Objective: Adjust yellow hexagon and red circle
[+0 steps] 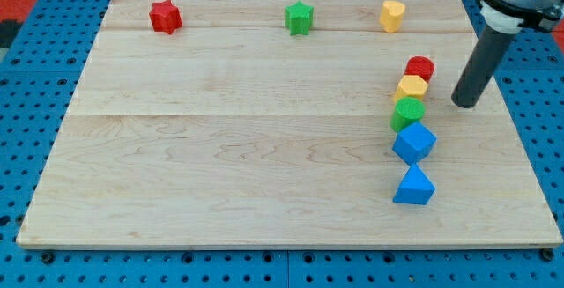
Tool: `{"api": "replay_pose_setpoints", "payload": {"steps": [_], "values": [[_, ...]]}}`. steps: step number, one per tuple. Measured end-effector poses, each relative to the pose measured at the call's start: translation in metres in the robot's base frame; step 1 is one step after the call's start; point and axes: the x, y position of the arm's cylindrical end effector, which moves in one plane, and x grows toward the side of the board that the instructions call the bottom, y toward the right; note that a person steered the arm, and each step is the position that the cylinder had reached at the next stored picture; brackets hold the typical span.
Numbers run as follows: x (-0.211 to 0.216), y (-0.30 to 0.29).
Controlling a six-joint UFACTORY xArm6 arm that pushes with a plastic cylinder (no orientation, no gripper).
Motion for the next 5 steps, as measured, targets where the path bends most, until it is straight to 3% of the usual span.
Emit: {"api": "replay_pose_setpoints", "payload": {"steps": [5], "values": [[-0.024, -0.038]]}}
